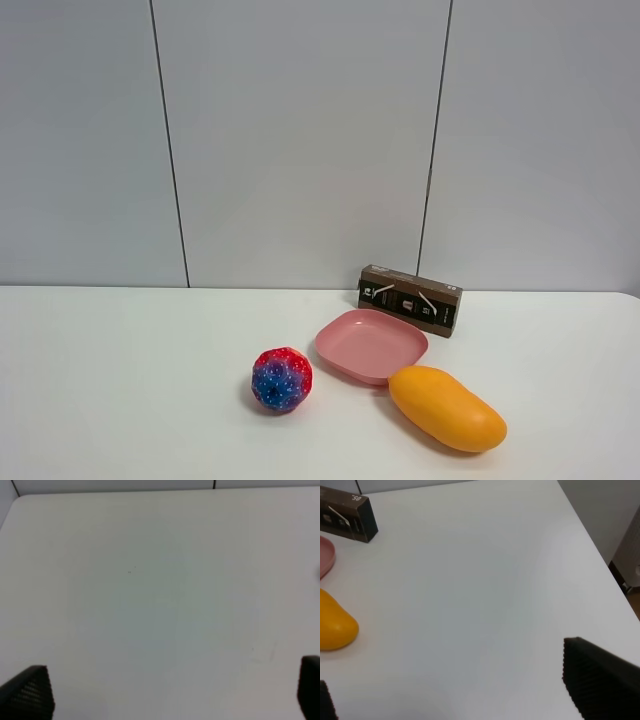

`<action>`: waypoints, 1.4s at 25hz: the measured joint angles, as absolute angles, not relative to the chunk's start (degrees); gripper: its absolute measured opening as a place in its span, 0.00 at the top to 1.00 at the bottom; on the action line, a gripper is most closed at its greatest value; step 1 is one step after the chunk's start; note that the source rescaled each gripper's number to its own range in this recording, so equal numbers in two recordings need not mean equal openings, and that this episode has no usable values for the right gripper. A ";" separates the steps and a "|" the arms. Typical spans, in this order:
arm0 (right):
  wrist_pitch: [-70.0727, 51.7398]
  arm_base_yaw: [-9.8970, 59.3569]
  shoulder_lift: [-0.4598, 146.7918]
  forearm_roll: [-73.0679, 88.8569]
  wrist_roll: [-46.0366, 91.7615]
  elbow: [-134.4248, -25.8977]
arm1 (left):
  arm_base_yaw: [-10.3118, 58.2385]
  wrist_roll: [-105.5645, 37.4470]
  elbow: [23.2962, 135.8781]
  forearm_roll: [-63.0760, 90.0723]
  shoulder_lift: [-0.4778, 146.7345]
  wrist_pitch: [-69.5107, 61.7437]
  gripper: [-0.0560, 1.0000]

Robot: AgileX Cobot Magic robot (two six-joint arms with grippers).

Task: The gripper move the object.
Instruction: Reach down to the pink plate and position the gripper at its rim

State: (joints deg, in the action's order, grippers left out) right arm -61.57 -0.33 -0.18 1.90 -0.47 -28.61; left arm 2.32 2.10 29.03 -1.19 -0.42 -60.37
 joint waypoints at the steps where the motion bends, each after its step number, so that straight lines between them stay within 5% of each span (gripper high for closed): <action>1: -61.57 -0.33 -0.18 1.90 -0.47 -28.61 | 2.32 2.10 29.03 -1.19 -0.42 -60.32 0.00; 20: -61.52 -0.33 -0.18 1.90 -0.47 -28.61 | 2.32 -5.95 59.40 1.47 33.11 -47.38 0.00; 30: -61.52 -0.33 -0.18 1.90 -0.47 -28.61 | 3.17 -36.63 67.56 27.36 58.91 -38.89 0.00; 35: -61.23 -0.33 -0.18 1.90 -0.47 -28.61 | 11.90 -44.55 75.58 26.25 74.24 -42.38 0.00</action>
